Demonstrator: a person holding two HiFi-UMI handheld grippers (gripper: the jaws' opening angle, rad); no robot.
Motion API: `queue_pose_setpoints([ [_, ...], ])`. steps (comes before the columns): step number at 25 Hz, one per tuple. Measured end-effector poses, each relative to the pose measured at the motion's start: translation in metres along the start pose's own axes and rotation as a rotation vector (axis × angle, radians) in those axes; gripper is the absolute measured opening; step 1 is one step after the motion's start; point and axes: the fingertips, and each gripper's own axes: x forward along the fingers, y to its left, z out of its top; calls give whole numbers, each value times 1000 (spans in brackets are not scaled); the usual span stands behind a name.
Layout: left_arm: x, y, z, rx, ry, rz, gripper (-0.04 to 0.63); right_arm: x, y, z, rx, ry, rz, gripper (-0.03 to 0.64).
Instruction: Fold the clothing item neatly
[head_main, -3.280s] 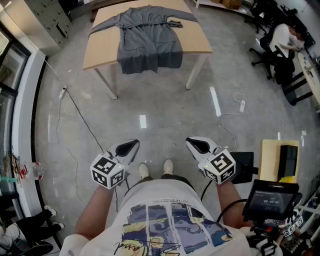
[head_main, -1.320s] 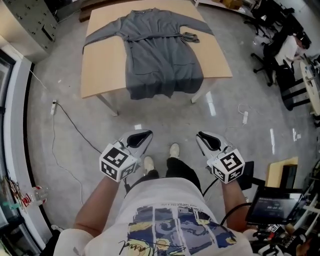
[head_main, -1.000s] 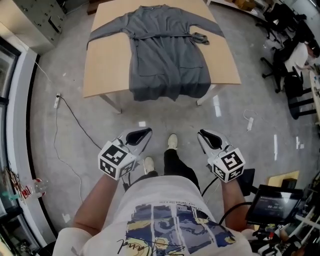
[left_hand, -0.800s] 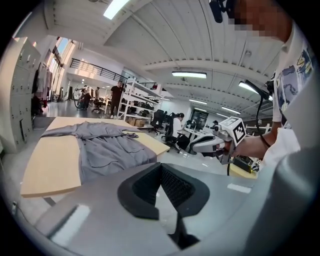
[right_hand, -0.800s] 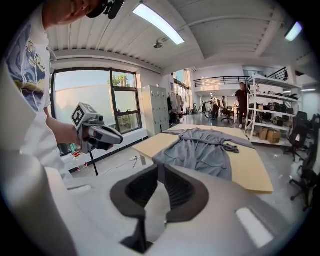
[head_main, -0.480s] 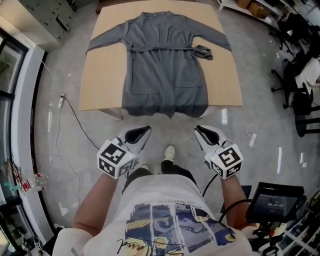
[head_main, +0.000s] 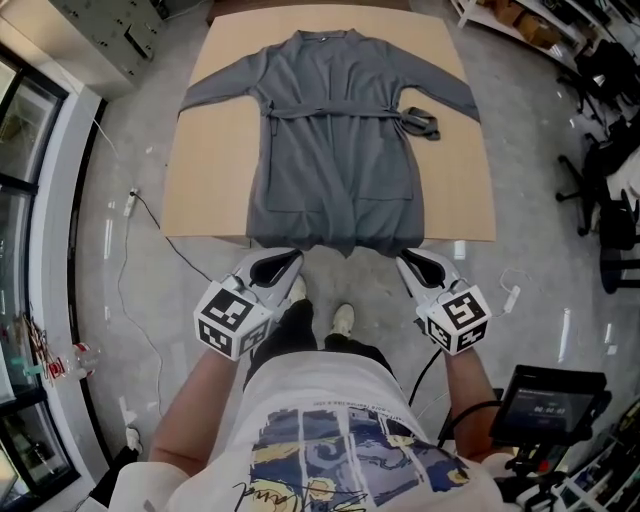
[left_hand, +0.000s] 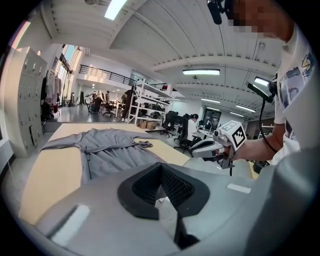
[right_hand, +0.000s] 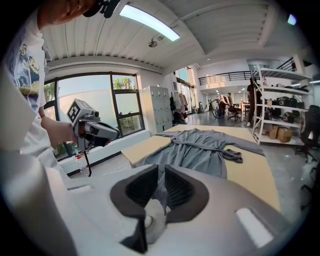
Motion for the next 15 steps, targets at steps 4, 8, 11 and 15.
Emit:
queue_pose_setpoints([
  [4,10,27,4,3,5,-19,8,20,-16,10,25,5,-32,32],
  [8,19,56,14,7,6,-60,8,39,-34,25,39,13,-88,52],
  [11,24,73,22,29,16,-105,8,52,-48,34,48,21,-142,52],
  [15,30,96,26,65,22,-151,7,69,-67,39,74,20,-209,52],
])
